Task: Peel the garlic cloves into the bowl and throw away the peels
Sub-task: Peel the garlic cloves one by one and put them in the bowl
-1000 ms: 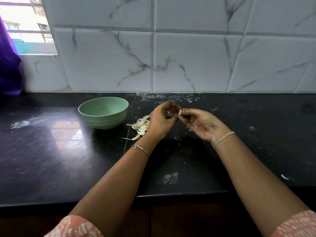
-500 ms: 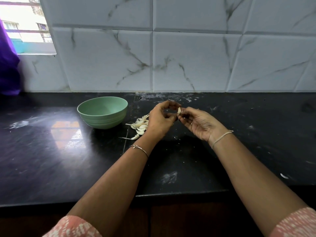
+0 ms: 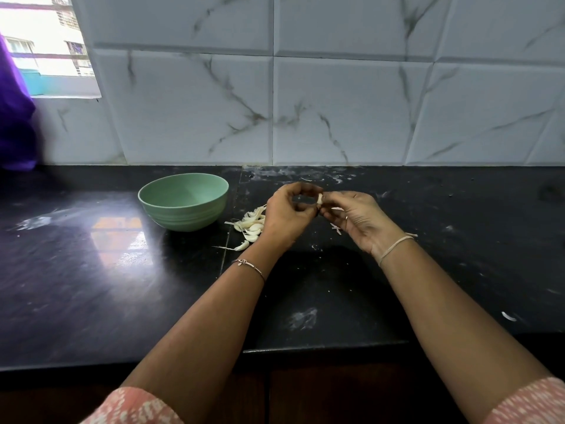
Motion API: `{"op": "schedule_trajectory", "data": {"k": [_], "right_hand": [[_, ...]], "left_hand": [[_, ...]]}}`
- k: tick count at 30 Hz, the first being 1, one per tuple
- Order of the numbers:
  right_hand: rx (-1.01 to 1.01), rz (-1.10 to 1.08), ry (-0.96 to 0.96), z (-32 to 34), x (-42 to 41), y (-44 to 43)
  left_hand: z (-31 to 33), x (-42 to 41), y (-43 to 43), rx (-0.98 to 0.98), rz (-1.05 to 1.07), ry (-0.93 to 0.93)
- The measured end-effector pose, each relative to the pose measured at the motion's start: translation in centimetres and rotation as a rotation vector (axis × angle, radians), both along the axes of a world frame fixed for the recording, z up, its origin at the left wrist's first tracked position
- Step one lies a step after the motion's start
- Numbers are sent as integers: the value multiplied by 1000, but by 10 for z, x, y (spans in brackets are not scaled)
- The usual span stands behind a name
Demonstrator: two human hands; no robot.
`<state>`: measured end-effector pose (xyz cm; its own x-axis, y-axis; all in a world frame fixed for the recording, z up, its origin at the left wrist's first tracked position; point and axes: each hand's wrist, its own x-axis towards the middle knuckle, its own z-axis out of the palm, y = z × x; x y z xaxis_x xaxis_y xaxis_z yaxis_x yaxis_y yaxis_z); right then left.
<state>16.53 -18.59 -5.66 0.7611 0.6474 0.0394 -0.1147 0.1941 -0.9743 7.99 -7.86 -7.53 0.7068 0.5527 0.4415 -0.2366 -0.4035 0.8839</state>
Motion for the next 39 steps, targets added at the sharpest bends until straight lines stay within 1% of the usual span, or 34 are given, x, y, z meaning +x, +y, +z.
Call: {"op": "schedule_trajectory", "data": {"k": [2, 6, 9, 12, 14, 16, 19, 25, 27, 30, 33, 36, 39], "right_hand": [[-22, -73, -135, -3, -1, 2], [-14, -171, -330, -6, -1, 2], [-114, -239, -558, -10, 5, 4], [-259, -315, -847, -14, 11, 6], [-323, -349, -1035, -14, 9, 4], [-357, -346, -1144, -15, 7, 3], [-391, -302, -1175, -15, 8, 4], [-460, -150, -1150, -11, 11, 0], [-488, -131, -1139, -11, 12, -3], [-575, -285, -1162, -11, 21, -10], [-725, -424, -1156, -11, 32, -18], [-835, -486, -1132, -11, 32, -22], [-824, -489, -1123, -10, 31, -23]], "left_hand": [[0, 1, 1, -10, 25, 16], [-2, 2, 2, -18, 54, 42], [-3, 3, 4, -47, 29, 42], [-3, 1, 3, -144, -79, 34], [-2, -1, 2, -249, -171, 15], [-1, -2, 2, -372, -227, -5], [-2, -2, 4, -474, -239, -12], [-1, -1, 10, -572, -168, -42], [-1, -1, 13, -591, -152, -55], [1, -2, 12, -609, -165, -60], [2, -3, 9, -620, -174, -37], [3, -4, 8, -627, -177, -24], [3, -5, 8, -619, -183, -35]]}}
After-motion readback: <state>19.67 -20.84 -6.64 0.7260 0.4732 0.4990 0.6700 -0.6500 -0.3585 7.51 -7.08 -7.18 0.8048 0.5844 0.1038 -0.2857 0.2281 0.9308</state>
